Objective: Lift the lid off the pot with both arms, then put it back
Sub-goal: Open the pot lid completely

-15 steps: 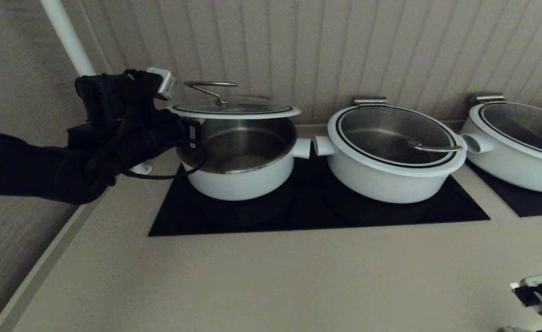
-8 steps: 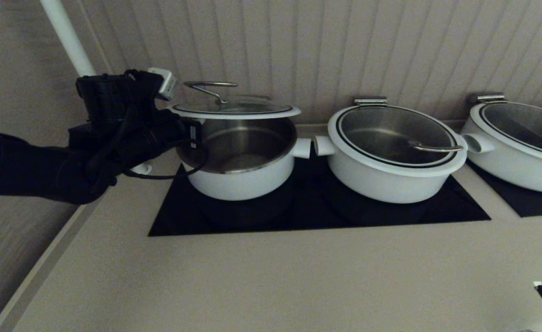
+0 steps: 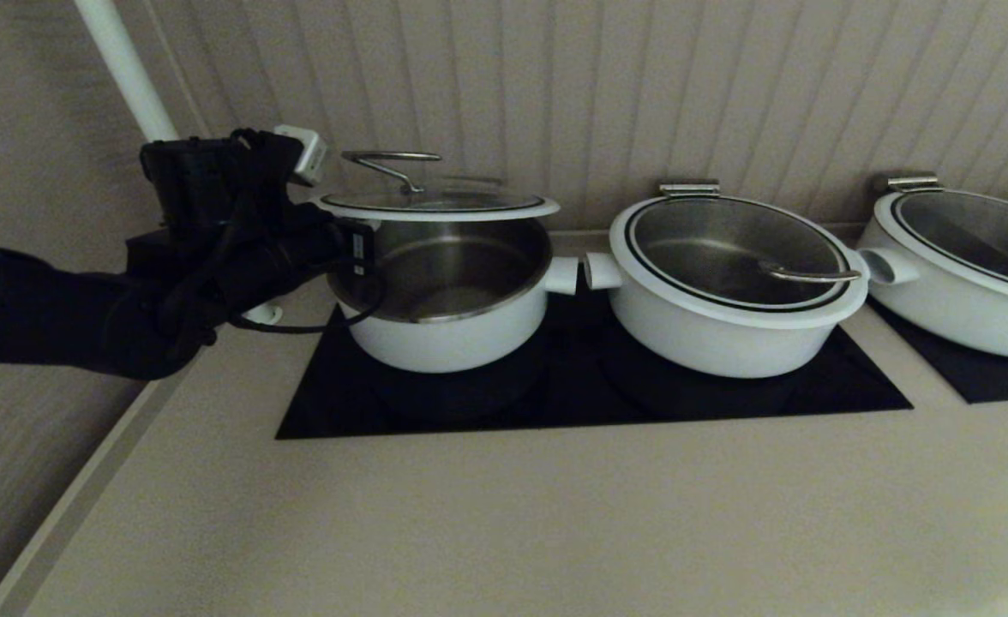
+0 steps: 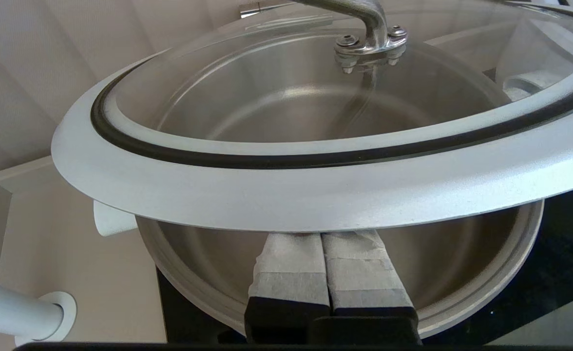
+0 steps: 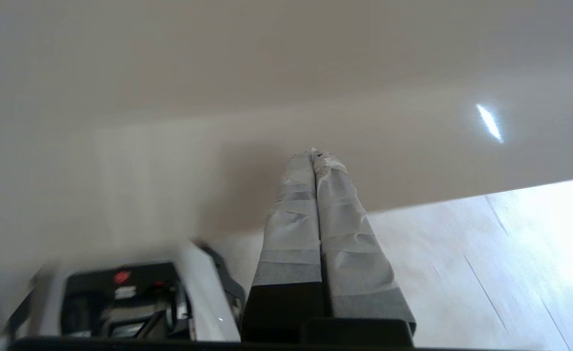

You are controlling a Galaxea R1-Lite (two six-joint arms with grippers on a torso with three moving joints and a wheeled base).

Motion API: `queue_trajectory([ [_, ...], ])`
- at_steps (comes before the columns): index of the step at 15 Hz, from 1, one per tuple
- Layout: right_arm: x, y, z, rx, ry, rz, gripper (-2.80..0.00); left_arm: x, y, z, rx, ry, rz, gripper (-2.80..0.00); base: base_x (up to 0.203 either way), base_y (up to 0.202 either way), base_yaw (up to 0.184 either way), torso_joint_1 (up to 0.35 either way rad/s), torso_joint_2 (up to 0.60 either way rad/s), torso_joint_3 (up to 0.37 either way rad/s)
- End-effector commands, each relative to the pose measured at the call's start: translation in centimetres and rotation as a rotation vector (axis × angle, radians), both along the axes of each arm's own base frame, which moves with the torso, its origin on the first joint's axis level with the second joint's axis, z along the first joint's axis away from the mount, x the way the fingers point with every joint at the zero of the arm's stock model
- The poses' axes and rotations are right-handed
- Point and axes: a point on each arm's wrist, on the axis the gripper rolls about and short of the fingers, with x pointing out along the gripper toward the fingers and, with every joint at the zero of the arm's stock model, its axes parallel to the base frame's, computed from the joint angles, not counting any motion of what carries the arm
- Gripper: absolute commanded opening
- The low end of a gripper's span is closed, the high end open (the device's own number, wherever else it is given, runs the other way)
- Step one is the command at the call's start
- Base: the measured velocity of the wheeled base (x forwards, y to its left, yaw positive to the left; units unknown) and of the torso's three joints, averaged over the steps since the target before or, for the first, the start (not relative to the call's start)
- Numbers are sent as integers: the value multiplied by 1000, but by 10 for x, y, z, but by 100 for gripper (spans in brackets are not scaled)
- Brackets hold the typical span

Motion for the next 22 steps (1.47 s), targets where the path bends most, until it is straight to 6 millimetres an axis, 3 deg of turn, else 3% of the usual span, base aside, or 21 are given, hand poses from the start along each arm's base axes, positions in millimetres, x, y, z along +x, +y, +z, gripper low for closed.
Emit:
queue_trajectory([
  [1,-29,2,3,33,-131,116,-280,-1,0,2,-2,-9,-1,-280,0,0,0,0,0,0],
  [3,-40,4,-3,49,-92,211,-280,-1,0,2,-2,-9,-1,-280,0,0,0,0,0,0],
  [10,-49,4,-1,39,-208,214,-280,-1,0,3,-3,-11,-1,-280,0,0,0,0,0,0],
  [16,-60,4,0,30,-355,215,-280,-2,1,4,-4,-15,-1,-280,0,0,0,0,0,0],
  [22,-81,4,-2,-3,-624,210,-280,-5,1,8,-6,-24,-1,-280,0,0,0,0,0,0],
])
